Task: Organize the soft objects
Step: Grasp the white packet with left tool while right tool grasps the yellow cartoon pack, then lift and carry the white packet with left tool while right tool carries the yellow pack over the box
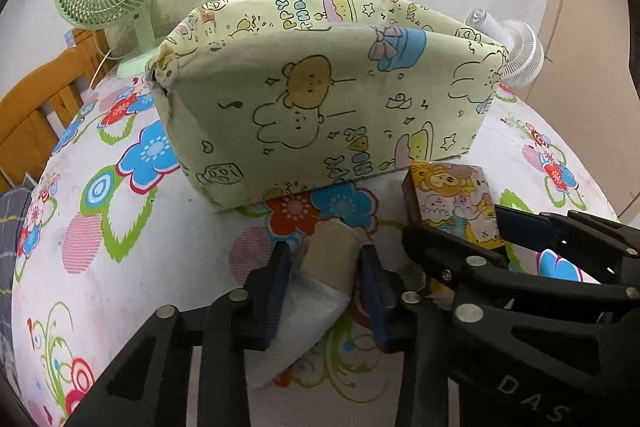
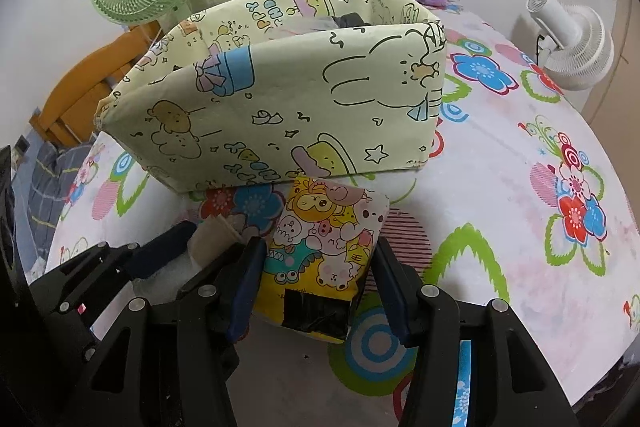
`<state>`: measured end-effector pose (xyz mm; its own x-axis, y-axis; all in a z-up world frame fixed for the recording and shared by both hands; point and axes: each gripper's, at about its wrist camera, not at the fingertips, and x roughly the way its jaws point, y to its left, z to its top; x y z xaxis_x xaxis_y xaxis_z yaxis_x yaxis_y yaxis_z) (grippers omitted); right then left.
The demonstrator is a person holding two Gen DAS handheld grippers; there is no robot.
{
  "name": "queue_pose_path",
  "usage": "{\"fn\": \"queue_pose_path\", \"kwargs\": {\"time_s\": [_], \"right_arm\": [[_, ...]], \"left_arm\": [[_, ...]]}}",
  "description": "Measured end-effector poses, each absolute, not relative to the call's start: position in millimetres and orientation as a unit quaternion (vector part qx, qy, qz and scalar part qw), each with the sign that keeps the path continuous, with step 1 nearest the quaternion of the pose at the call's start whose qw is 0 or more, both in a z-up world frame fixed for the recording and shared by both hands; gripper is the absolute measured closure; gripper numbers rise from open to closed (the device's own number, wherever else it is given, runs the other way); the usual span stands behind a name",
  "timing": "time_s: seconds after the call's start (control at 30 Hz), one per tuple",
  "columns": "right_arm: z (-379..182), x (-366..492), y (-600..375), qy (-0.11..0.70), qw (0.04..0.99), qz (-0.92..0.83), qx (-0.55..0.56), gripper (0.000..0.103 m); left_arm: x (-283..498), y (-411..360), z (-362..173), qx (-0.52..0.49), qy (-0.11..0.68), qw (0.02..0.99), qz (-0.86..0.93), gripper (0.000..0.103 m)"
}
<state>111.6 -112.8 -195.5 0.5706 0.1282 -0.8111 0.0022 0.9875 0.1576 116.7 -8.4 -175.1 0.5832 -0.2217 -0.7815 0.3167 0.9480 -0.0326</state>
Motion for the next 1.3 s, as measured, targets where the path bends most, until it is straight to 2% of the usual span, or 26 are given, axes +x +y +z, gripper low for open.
{"fn": "queue_pose_path", "kwargs": {"time_s": [0.37, 0.77, 1.3], "right_arm": [[-192, 101, -114, 0.453, 0.888, 0.055, 0.058, 0.047], [-176, 88, -128, 0.432, 0.897, 0.065, 0.063, 0.048], [-114, 66, -138, 0.368, 0.925, 0.081, 0.049, 0.048]], "left_arm": [[100, -19, -172, 0.021, 0.446, 0.883, -0.145, 0.084], [84, -33, -152, 0.023, 0.430, 0.893, -0.134, 0.085], [63, -43, -90, 0.027, 0.371, 0.920, -0.127, 0.085]]}}
